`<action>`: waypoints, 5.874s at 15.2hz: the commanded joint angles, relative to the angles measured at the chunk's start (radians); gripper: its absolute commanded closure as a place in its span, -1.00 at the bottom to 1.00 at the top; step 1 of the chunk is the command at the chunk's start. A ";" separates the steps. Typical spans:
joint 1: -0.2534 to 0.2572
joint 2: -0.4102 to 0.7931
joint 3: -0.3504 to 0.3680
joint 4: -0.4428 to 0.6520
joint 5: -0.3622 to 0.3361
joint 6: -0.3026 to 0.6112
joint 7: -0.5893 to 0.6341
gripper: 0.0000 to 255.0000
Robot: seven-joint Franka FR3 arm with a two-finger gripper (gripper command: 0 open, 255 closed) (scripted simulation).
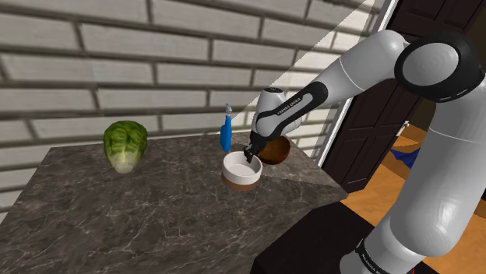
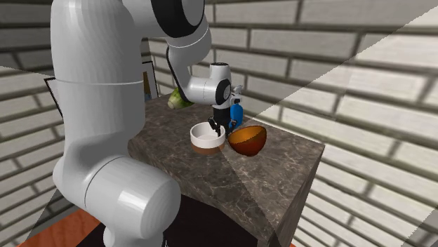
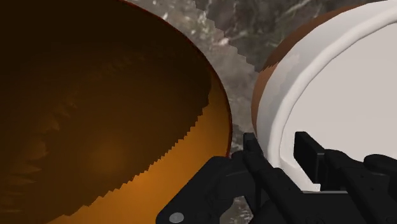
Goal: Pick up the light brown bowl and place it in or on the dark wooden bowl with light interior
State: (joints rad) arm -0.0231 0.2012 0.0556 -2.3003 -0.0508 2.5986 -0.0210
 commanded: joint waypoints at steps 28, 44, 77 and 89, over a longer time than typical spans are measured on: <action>-0.007 -0.186 0.001 0.066 0.027 -0.263 -0.022 1.00; -0.041 -0.263 -0.038 0.165 0.040 -0.438 -0.105 1.00; -0.208 -0.052 -0.208 0.226 0.106 -0.292 -0.480 1.00; -0.208 -0.053 -0.209 0.224 0.107 -0.291 -0.481 -1.00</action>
State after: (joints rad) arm -0.2310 0.1482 -0.1530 -2.0760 0.0557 2.3073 -0.5021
